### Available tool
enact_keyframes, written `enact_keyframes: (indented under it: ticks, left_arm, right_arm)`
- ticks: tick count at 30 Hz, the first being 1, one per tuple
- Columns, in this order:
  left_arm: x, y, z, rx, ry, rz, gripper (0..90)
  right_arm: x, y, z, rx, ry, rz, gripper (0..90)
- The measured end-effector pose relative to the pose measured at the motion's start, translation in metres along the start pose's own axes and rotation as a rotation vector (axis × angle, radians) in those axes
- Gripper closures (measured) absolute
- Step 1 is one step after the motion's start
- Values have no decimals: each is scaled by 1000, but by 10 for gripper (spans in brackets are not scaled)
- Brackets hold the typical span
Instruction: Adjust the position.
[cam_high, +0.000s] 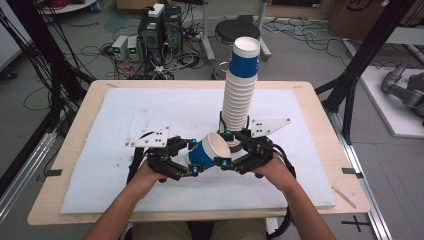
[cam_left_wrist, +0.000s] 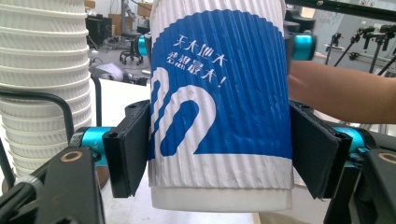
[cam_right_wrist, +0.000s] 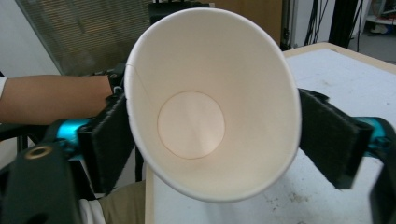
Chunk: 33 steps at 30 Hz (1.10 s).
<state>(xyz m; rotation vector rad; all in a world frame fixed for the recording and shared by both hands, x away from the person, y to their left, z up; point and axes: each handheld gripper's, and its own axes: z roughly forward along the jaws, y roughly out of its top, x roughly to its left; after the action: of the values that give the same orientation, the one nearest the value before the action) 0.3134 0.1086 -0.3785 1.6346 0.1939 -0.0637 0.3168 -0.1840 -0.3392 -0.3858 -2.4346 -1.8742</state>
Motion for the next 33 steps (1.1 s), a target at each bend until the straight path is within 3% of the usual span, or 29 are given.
enact_keyframes:
  ticks: [7, 11, 13, 16, 19, 25, 28, 33]
  left_arm:
    - [0, -1, 0, 40, 3, 16, 291]
    - [0, -2, 1, 56, 5, 4, 292]
    - [-1, -1, 1, 69, 31, -5, 284]
    - [-3, 2, 2, 111, 91, -28, 131]
    - [-5, 5, 2, 176, 116, 10, 128]
    - [-7, 11, 3, 254, 150, 55, 128]
    - [-7, 11, 5, 268, 147, 71, 129]
    - [-9, 9, 11, 334, 141, 105, 130]
  right_arm:
    - [-1, 0, -1, 44, 11, -3, 229]
    - [-1, 1, -1, 59, 7, -13, 241]
    - [-1, 2, -1, 69, 1, -9, 240]
    - [-1, 3, -1, 89, -12, -17, 240]
    - [-1, 5, -1, 127, -30, -34, 240]
    - [2, 12, 3, 207, -77, -84, 240]
    - [5, 17, 9, 257, -93, -122, 240]
    - [9, 21, 20, 322, -95, -164, 240]
